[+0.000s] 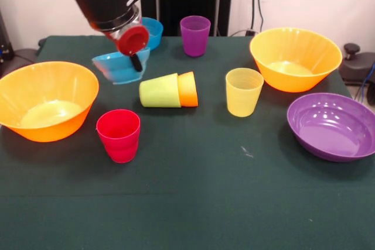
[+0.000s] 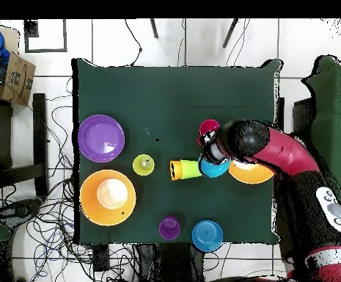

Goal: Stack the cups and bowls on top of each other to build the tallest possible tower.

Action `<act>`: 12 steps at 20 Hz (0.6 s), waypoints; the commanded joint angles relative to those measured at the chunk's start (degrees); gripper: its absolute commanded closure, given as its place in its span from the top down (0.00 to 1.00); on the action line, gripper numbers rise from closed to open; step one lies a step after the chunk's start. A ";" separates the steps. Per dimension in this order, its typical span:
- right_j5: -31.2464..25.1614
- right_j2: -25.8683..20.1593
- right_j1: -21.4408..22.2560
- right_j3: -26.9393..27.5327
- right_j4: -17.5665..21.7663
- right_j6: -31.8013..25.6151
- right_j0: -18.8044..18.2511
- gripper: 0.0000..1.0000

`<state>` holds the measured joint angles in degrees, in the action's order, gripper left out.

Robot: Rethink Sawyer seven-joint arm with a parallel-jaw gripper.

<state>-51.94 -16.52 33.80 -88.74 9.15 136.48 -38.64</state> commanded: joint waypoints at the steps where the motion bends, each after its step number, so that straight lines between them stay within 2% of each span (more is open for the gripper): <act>1: -11.64 2.50 -0.60 13.46 0.66 4.17 4.40 0.00; 8: -14.68 5.05 1.17 11.47 -0.78 6.09 5.54 0.00; 12: -17.25 5.42 3.59 10.57 -2.46 6.22 6.33 0.00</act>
<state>-62.26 -12.45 34.35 -80.61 8.52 136.48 -34.90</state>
